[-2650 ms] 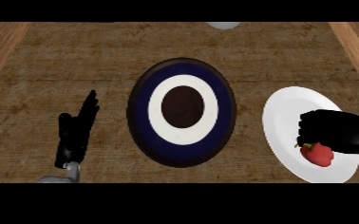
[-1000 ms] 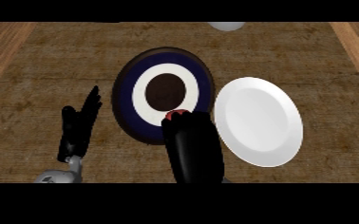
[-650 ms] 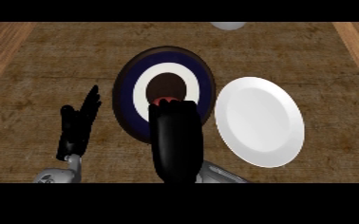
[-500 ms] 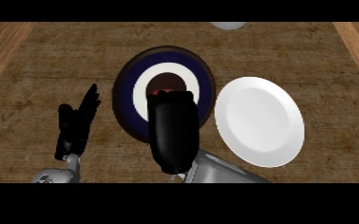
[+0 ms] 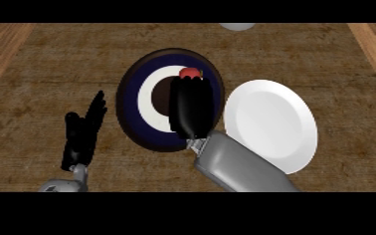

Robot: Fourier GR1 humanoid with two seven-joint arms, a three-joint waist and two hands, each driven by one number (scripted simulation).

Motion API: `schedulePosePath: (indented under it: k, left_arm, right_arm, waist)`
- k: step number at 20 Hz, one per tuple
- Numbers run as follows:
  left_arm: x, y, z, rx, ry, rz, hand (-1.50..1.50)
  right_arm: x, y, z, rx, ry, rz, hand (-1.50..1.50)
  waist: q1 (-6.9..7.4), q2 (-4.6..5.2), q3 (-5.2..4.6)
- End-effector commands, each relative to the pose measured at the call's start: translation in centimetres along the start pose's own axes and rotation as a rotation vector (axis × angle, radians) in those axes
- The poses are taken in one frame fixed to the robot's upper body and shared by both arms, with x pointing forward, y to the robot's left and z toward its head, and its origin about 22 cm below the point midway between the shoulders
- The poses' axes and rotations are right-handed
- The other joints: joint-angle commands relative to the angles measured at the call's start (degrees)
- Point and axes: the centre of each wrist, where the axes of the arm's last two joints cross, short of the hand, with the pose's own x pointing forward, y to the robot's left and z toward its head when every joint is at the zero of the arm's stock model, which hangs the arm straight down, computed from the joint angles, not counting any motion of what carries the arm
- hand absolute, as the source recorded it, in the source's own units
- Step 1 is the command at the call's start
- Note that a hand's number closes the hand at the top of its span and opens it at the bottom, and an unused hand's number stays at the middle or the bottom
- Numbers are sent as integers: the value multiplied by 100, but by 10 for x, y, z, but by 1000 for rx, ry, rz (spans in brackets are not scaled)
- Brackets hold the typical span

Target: Pick the bell pepper from the plate and place it in the plate

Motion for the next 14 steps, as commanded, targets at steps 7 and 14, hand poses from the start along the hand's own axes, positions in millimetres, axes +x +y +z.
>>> schedulePosePath:
  k: [7, 14]
  left_arm:
    - [8, 5, 4, -9, 4, -7, 0]
    - [-10, 23, -6, 33, -15, -9, 0]
  right_arm:
    - [-39, 36, -23, 329, 86, -19, -150]
    - [-34, 2, -22, 217, -175, -323, -150]
  waist:
    - [-42, -9, 2]
    - [-99, 6, 2]
